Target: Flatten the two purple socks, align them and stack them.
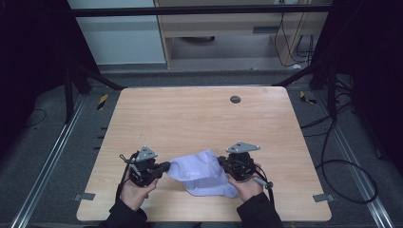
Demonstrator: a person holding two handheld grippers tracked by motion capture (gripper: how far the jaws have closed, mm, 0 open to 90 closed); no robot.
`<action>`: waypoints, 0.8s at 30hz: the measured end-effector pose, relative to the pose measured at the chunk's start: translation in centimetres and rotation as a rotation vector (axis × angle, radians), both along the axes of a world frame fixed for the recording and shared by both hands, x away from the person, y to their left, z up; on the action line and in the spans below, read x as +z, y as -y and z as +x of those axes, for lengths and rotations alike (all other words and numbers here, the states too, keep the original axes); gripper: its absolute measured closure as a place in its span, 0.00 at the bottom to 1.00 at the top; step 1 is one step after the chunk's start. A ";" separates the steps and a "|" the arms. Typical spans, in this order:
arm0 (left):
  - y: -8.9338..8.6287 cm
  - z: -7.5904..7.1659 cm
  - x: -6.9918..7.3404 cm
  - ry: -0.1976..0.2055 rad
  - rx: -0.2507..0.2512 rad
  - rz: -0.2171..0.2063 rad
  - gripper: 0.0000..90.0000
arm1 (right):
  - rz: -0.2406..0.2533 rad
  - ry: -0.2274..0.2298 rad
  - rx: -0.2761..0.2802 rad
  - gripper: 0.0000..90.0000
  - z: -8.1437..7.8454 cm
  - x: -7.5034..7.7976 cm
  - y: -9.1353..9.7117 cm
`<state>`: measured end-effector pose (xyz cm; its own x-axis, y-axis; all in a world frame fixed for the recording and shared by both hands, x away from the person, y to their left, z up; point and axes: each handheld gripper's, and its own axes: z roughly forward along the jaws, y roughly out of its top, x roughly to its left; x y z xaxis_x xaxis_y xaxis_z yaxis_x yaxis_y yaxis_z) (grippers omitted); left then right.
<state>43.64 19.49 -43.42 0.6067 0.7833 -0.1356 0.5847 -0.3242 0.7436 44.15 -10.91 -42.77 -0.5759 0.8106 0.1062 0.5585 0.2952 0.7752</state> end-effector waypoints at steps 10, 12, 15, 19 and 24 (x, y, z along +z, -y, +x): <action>2.5 -0.2 -0.7 -0.021 -0.052 0.020 0.96 | -0.006 -0.005 -0.017 0.97 -1.9 -0.3 2.1; 2.8 -0.2 -0.8 -0.025 -0.062 0.022 0.96 | -0.012 -0.003 -0.019 0.97 -2.2 -0.5 2.5; 3.1 -0.4 -0.9 -0.026 -0.073 0.025 0.96 | -0.013 -0.008 -0.028 0.97 -2.6 -0.7 3.1; 3.5 -0.6 -1.2 -0.033 -0.088 0.031 0.96 | -0.014 -0.018 -0.034 0.97 -3.1 -1.0 3.5; 3.9 -0.8 -1.7 -0.046 -0.098 0.036 0.96 | -0.016 -0.031 -0.033 0.97 -3.5 -1.5 3.8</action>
<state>42.82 15.60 -45.11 0.6744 0.7253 -0.1380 0.5819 -0.4071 0.7040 40.65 -14.67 -44.26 -0.5455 0.8308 0.1104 0.5917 0.2886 0.7527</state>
